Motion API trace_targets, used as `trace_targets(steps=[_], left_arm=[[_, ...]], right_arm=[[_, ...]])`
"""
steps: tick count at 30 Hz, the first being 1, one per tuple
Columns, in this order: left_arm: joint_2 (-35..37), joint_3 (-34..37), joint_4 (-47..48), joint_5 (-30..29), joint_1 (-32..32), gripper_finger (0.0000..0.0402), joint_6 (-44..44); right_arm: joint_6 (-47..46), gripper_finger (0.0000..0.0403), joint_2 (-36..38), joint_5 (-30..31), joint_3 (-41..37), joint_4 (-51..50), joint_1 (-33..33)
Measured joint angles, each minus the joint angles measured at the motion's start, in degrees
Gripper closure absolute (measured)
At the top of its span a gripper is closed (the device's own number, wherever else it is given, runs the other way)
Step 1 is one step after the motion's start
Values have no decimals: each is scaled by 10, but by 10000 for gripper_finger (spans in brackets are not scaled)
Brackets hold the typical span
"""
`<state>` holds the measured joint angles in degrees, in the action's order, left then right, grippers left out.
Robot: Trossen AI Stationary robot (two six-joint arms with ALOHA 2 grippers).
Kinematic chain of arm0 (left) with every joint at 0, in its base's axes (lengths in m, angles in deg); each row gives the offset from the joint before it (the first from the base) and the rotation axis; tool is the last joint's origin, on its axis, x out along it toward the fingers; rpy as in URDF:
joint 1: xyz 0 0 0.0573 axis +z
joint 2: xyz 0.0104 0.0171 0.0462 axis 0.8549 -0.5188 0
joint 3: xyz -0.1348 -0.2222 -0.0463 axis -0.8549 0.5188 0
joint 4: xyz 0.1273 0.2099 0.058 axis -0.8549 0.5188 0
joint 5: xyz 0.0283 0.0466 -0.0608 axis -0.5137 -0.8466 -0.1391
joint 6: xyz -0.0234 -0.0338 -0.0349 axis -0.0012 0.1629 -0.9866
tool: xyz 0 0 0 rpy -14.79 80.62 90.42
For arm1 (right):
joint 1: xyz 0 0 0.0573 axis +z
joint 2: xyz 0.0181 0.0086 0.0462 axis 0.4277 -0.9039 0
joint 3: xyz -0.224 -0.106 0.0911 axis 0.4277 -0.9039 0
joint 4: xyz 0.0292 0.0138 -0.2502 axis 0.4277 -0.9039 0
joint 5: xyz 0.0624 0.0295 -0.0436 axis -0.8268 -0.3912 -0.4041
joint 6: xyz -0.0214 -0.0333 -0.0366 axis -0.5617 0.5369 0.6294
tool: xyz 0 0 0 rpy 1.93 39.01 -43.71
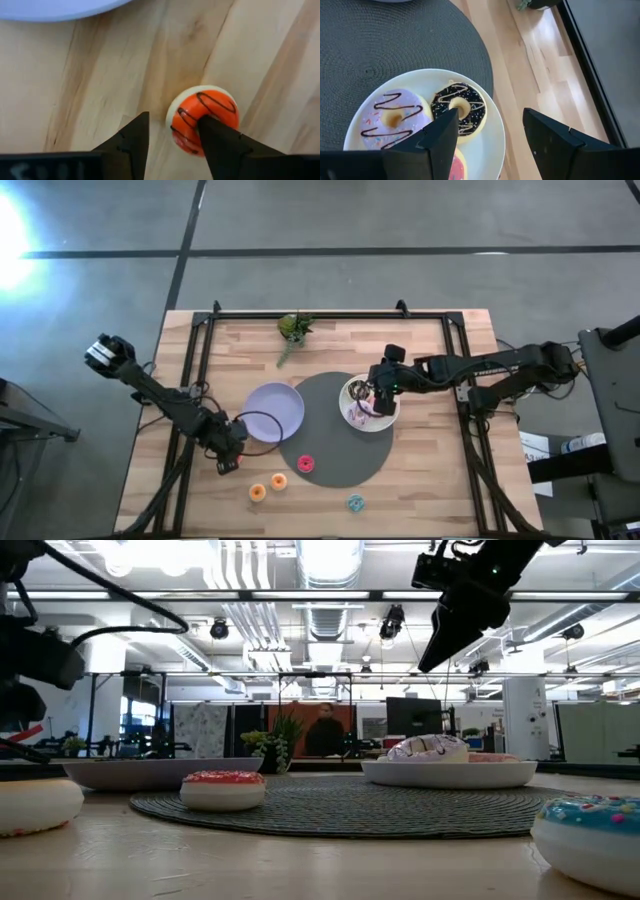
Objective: Pick & Place donuts
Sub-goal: Put the small orange donut on the purple plate
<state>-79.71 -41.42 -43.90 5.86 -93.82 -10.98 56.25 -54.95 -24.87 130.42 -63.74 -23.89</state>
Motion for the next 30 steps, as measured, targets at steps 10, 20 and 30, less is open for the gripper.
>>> trace_targets(steps=[10, 20, 30], left_arm=[[18, 22, -54, -9, 5, 393, -54], [75, -77, 35, -170, 109, 401, 24], [2, -37, -46, -78, 295, 364, 162]], right_arm=[[-30, 188, 0, 24, 8, 0, 0], [-35, 188, 0, 40, 15, 9, -4], [-54, 188, 0, 40, 15, 24, -3]])
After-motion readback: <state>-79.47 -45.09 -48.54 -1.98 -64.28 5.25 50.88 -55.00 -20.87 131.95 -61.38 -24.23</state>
